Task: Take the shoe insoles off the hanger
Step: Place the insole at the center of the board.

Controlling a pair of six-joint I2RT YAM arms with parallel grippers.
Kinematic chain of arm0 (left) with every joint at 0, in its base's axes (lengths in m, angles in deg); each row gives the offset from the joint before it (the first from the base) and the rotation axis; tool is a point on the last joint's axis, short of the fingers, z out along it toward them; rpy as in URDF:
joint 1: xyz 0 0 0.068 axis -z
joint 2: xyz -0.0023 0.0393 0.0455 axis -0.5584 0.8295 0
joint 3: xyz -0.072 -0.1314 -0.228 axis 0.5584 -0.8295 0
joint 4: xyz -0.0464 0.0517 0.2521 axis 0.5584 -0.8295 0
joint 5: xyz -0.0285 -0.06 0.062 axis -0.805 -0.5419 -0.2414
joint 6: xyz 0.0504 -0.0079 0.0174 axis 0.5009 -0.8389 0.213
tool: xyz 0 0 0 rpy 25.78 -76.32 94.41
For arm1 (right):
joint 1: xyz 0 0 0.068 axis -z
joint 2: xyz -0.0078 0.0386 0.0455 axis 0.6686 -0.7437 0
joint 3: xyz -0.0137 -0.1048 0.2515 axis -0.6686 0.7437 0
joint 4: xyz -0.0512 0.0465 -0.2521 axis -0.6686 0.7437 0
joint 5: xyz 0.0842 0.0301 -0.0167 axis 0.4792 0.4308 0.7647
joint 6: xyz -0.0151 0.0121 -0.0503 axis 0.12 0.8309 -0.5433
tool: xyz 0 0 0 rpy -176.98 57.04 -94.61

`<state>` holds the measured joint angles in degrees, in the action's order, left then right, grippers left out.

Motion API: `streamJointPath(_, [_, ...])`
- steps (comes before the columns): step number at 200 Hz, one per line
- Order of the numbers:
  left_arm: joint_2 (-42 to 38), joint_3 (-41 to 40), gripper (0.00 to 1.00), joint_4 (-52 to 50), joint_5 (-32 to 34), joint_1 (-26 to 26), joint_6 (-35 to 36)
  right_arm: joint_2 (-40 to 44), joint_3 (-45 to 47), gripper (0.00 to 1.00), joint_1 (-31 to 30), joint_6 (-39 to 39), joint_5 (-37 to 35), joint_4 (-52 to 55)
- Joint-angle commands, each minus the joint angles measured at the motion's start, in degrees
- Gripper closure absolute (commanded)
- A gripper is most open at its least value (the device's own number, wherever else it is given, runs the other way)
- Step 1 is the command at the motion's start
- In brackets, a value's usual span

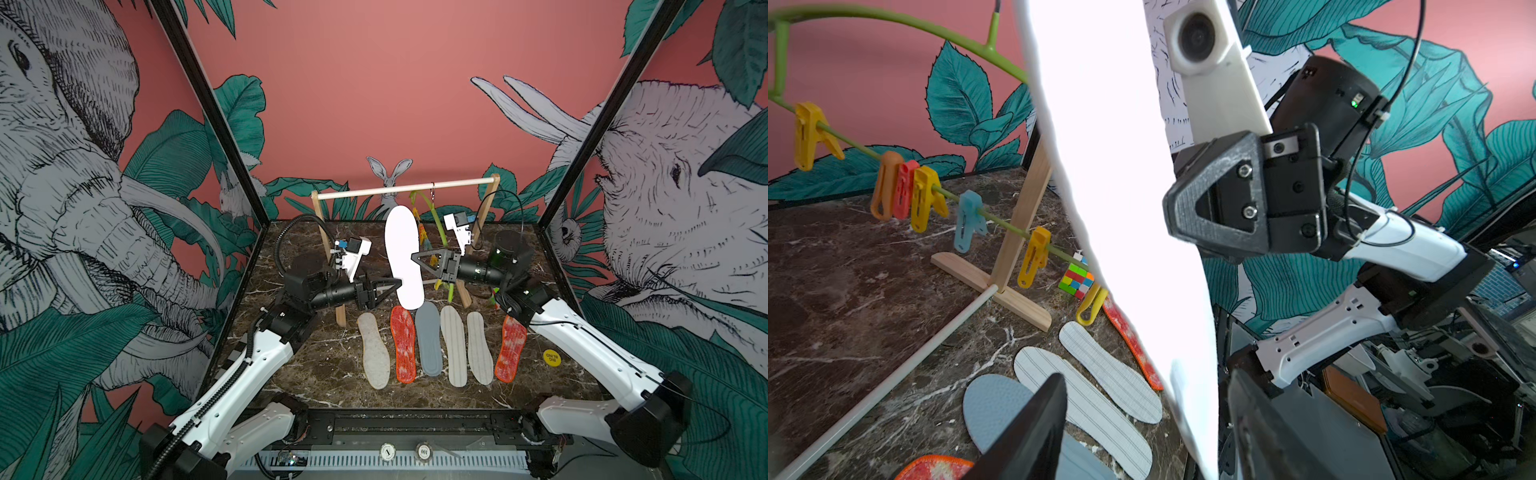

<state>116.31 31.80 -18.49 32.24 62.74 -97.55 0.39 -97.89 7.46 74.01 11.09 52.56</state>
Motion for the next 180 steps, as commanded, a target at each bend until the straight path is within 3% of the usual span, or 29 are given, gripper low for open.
streamJointPath(1, [-0.45,-0.67,0.38,8.02,1.63,-0.24,-3.99,-0.39,-0.39,1.0,-0.3,2.94,-0.37,-7.42])
streamJointPath(27, [0.0,-1.19,0.44,11.78,1.22,-0.23,-6.2,-1.1,-0.84,1.0,-0.58,2.94,-0.48,-7.46])
streamJointPath(53, [0.81,-0.53,0.57,12.0,1.13,-0.23,-6.64,-1.57,-1.06,1.0,-0.86,3.03,-0.45,-7.88])
streamJointPath(70, [1.41,-0.42,0.66,12.01,1.04,-0.23,-6.89,-1.82,-1.17,1.0,-1.09,3.06,-0.3,-8.23])
streamJointPath(109, [2.81,-0.02,1.0,10.33,0.95,-0.25,-6.82,-1.87,-1.12,1.0,-1.18,3.21,-0.28,-8.26])
streamJointPath(120, [2.92,0.27,1.0,8.96,1.0,-0.23,-6.52,-1.69,-1.16,1.0,-1.18,2.84,-0.12,-7.9])
streamJointPath(138, [2.57,1.65,1.0,1.99,1.86,-0.23,-4.05,-0.85,-1.79,0.61,-1.09,-0.07,-0.3,-3.82])
streamJointPath(151, [1.67,3.12,1.0,-6.07,3.47,-0.23,-0.92,0.4,-2.54,0.4,-0.92,-3.27,-1.2,0.67])
streamJointPath(180, [-1.88,3.95,1.0,-21.0,7.25,-0.28,3.74,4.13,-2.75,0.22,0.24,-8.03,-1.79,6.03])
